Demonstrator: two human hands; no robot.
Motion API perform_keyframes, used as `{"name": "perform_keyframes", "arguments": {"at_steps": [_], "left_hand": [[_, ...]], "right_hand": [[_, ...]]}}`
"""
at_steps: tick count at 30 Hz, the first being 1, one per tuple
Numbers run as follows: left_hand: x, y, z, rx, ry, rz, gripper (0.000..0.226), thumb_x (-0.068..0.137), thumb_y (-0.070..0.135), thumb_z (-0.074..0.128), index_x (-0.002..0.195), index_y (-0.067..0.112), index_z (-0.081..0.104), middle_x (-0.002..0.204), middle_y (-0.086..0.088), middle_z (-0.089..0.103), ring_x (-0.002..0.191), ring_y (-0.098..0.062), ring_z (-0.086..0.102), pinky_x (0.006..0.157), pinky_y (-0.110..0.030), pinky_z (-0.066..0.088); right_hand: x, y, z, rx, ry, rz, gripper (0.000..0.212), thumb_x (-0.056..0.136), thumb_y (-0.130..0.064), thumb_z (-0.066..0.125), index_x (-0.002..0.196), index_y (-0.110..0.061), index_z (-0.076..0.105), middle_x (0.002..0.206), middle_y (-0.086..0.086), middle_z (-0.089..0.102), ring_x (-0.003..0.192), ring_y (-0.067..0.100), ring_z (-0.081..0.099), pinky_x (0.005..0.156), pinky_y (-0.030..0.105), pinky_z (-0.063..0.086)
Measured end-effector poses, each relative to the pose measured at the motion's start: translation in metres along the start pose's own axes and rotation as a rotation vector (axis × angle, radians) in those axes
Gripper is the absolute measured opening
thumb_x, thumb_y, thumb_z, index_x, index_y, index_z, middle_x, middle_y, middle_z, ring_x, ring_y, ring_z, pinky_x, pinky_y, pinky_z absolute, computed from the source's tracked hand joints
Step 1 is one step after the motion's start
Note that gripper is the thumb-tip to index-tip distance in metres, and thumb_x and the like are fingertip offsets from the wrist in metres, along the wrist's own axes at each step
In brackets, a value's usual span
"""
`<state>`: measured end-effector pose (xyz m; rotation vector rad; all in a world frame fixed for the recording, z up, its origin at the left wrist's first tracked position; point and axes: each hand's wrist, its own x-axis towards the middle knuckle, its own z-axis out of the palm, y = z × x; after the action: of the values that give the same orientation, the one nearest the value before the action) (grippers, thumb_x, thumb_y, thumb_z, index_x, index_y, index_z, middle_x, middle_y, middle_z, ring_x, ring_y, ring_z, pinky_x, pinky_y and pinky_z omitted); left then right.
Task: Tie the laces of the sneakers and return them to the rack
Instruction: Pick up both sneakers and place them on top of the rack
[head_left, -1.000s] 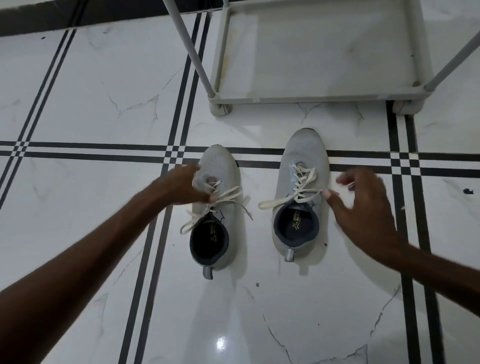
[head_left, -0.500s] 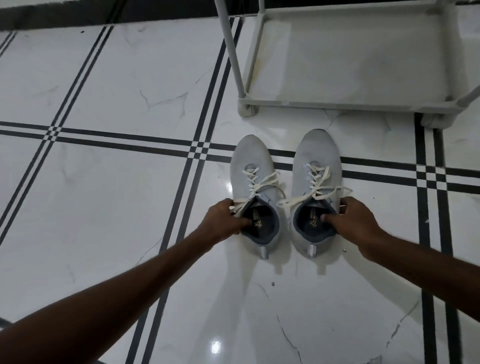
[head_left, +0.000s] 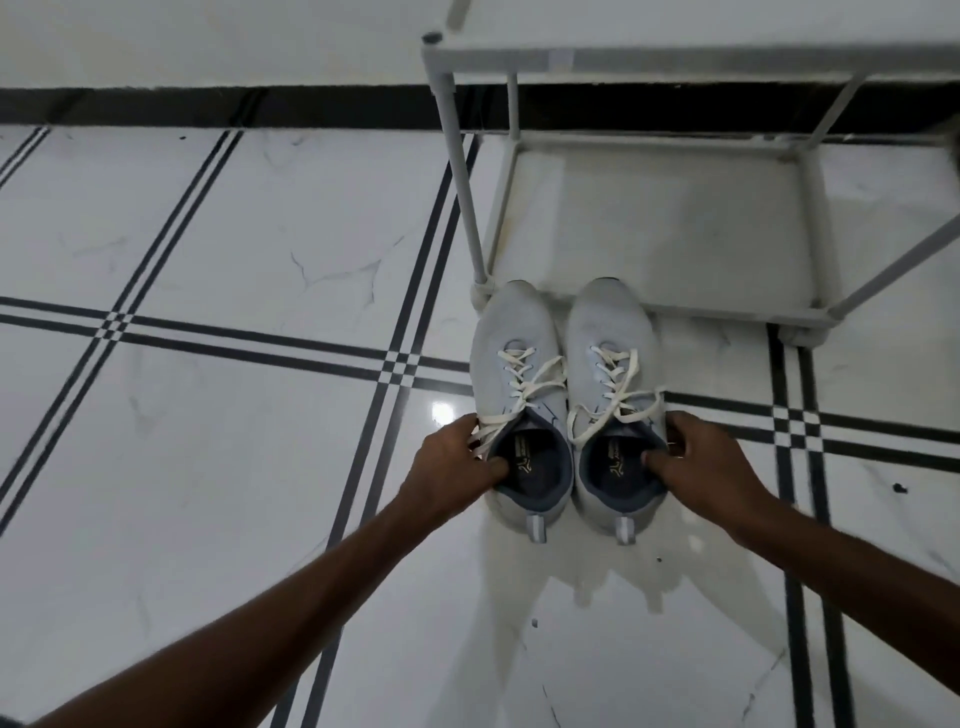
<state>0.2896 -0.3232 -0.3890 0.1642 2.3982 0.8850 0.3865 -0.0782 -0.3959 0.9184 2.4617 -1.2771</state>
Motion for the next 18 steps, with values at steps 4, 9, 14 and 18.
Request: {"name": "perform_keyframes", "arguments": {"at_steps": [4, 9, 14, 18], "left_hand": [[-0.048, 0.063, -0.063, -0.058, 0.046, 0.058, 0.013, 0.074, 0.021, 0.066, 0.087, 0.024, 0.063, 0.073, 0.009, 0.067, 0.064, -0.005, 0.058, 0.051, -0.010, 0.040], [-0.104, 0.150, -0.153, -0.104, 0.170, 0.132, 0.006, 0.074, 0.027, 0.063, 0.077, 0.024, 0.060, 0.073, 0.008, 0.064, 0.070, -0.006, 0.058, 0.062, -0.024, 0.044], [-0.141, 0.241, -0.240, -0.088, 0.172, 0.216, 0.014, 0.072, 0.028, 0.061, 0.077, 0.015, 0.061, 0.075, -0.003, 0.064, 0.074, -0.017, 0.058, 0.064, -0.030, 0.045], [-0.160, 0.306, -0.295, -0.052, 0.188, 0.235, 0.018, 0.068, 0.036, 0.056, 0.079, 0.022, 0.060, 0.082, 0.002, 0.063, 0.076, -0.009, 0.058, 0.066, -0.024, 0.044]], "right_hand": [[-0.039, -0.072, -0.064, -0.041, 0.019, -0.062, 0.019, 0.081, -0.015, 0.068, 0.100, -0.014, 0.064, 0.092, 0.001, 0.070, 0.087, 0.022, 0.064, 0.075, 0.038, 0.052], [-0.093, -0.165, -0.144, -0.012, 0.056, -0.066, 0.011, 0.083, -0.020, 0.066, 0.090, -0.013, 0.067, 0.082, 0.007, 0.070, 0.081, 0.027, 0.066, 0.076, 0.046, 0.054], [-0.146, -0.247, -0.218, 0.017, 0.044, 0.010, 0.016, 0.080, -0.016, 0.061, 0.077, -0.001, 0.066, 0.075, 0.018, 0.069, 0.076, 0.034, 0.068, 0.070, 0.048, 0.055], [-0.180, -0.308, -0.270, 0.033, 0.120, 0.014, 0.014, 0.082, -0.015, 0.060, 0.078, -0.003, 0.066, 0.073, 0.017, 0.069, 0.074, 0.033, 0.067, 0.067, 0.044, 0.053]]}}
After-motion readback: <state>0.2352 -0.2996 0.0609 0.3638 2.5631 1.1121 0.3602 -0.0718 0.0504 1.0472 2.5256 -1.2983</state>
